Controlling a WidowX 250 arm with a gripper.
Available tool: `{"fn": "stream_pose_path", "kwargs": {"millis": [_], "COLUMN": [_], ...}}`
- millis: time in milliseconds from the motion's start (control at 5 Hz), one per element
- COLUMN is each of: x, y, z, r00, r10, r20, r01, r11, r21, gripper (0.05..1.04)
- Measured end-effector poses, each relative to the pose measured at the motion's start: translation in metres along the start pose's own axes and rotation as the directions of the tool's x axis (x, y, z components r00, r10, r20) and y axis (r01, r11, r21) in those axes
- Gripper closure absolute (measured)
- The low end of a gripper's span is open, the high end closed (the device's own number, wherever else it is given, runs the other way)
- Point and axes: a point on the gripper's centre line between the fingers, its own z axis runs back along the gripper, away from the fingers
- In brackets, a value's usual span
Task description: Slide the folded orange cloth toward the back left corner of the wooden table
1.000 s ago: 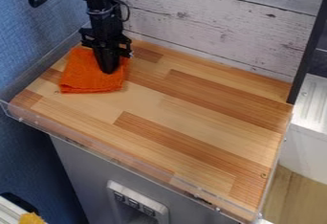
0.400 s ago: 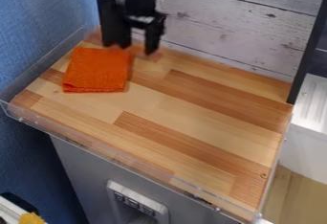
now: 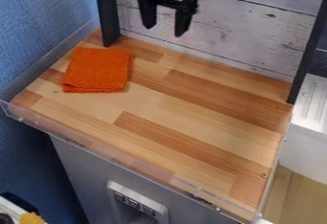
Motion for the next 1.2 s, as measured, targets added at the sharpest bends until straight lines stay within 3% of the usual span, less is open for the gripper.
{"fn": "stream_pose_path", "kwargs": {"millis": [800,1000,1200], "x": [-0.001,-0.004,-0.001], "y": [-0.031,-0.040,-0.041], "z": [0.020,0.021,0.030], "r00": [0.999,1.000,1.000], "r10": [0.017,0.015,0.018], "r20": [0.038,0.014,0.020], "r01": [-0.017,-0.014,-0.018], "r11": [1.000,1.000,0.999], "r21": [-0.010,-0.020,-0.031], "gripper": [0.084,0.084,0.085]}}
